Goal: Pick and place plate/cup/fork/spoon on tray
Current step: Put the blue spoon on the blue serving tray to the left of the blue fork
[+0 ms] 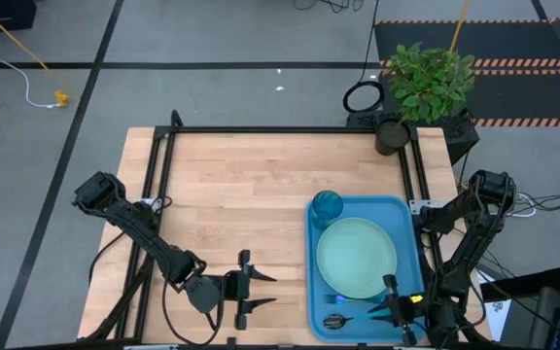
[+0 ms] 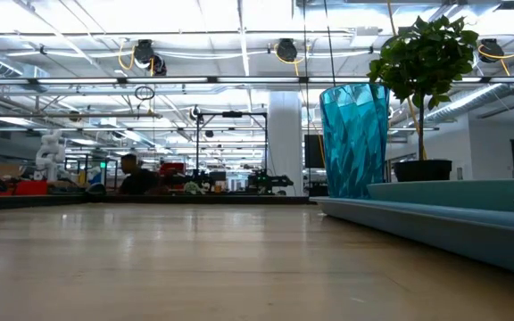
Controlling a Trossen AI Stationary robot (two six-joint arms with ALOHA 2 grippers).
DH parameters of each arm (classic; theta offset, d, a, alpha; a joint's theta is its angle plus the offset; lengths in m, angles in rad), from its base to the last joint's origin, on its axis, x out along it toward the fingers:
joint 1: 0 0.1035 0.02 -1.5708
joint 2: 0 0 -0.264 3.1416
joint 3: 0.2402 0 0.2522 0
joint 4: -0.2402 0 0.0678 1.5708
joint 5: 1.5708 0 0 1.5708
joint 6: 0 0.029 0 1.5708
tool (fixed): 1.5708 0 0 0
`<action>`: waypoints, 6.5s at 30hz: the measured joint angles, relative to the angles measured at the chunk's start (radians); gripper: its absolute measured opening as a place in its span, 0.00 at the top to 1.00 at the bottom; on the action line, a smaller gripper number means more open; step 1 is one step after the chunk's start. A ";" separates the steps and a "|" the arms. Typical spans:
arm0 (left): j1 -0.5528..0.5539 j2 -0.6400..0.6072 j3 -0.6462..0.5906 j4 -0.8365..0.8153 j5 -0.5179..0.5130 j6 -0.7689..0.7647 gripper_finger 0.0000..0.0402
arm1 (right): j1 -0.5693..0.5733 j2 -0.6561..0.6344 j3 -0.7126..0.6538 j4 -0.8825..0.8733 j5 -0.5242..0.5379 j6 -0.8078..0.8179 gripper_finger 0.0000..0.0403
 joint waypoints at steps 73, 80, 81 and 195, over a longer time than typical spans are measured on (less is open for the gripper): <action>0.028 0.000 0.000 -0.006 0.000 0.006 0.47 | -0.200 0.115 0.032 0.234 -0.295 -0.090 0.95; 0.031 0.000 0.000 -0.012 0.000 0.042 0.47 | -0.242 0.175 0.074 0.156 -0.423 -0.162 0.99; 0.033 -0.001 0.000 -0.019 0.000 0.050 0.47 | -0.245 0.176 0.074 0.143 -0.424 -0.171 0.99; 0.162 -0.002 0.000 -0.024 0.134 0.164 0.47 | -0.220 0.090 0.074 -0.067 -0.498 0.084 1.00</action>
